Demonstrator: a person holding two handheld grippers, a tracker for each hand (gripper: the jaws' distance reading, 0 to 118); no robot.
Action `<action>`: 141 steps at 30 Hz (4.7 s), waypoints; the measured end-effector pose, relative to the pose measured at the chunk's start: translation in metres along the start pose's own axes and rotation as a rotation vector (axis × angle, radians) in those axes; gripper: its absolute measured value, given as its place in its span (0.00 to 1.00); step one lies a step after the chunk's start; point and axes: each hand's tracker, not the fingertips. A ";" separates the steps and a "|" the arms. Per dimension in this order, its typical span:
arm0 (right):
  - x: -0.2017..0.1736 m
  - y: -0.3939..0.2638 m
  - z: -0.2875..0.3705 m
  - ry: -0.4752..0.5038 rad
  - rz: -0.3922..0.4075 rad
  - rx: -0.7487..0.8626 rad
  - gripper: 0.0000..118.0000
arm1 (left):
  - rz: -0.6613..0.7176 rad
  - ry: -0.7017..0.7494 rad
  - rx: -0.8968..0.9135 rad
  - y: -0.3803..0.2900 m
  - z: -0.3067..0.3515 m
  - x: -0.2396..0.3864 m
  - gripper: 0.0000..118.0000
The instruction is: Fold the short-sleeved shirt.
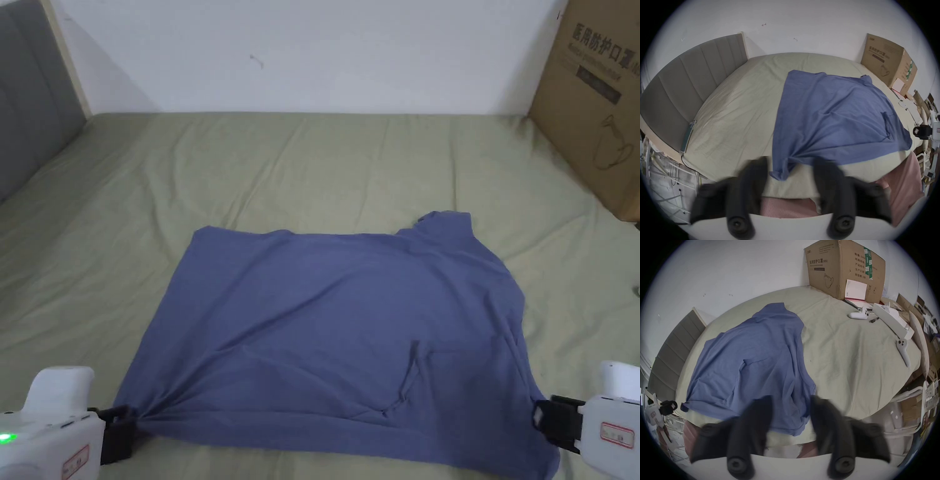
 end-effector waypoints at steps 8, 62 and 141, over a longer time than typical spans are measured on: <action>-0.007 -0.024 -0.003 -0.024 -0.023 -0.063 0.00 | 0.046 0.005 -0.023 -0.025 -0.007 0.005 0.00; -0.009 0.111 -0.079 -0.065 -0.052 -0.068 0.04 | -0.131 0.008 -0.080 0.145 -0.102 0.010 0.13; -0.005 0.061 -0.011 -0.048 0.132 -0.054 0.51 | 0.068 -0.018 -0.107 0.073 -0.031 0.001 0.61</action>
